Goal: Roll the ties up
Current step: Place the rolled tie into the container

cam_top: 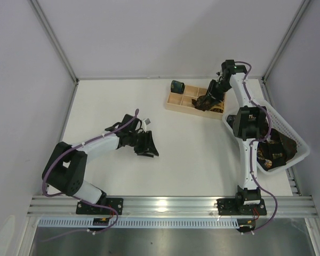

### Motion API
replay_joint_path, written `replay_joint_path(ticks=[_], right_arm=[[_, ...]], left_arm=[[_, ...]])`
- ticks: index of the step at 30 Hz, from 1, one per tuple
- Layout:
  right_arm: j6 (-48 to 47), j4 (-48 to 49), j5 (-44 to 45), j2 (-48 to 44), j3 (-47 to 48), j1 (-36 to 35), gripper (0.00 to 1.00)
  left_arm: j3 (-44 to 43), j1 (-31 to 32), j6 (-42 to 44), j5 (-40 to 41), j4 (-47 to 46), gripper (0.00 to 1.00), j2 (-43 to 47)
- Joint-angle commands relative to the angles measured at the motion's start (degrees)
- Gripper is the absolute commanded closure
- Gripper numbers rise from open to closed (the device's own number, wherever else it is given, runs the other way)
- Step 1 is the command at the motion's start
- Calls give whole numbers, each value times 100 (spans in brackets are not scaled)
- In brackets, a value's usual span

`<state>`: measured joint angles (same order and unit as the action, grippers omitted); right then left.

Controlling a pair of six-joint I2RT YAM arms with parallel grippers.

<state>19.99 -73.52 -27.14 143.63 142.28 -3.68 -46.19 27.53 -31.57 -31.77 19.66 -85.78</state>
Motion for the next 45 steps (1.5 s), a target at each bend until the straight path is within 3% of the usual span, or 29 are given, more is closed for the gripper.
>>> replay_joint_path(ticks=[1, 5, 18, 26, 38, 45], right_arm=[[216, 48, 375, 95, 406, -53, 100], [365, -22, 1111, 95, 371, -115, 100], [436, -356, 1825, 569, 389, -669, 100], [14, -1331, 1914, 377, -173, -959, 100], [-127, -1350, 1694, -555, -1606, -1056, 100], [40, -1341, 1712, -433, -1239, -1012, 98]], left_arm=[[-118, -90, 142, -154, -199, 57, -53], [-109, -142, 151, -172, -208, 57, -79], [-65, -292, 248, -277, -208, 57, -211], [-91, -380, 318, -365, -217, 57, -308], [-91, -459, 397, -427, -217, 56, -414], [-83, -494, 398, -444, -226, 56, -466]])
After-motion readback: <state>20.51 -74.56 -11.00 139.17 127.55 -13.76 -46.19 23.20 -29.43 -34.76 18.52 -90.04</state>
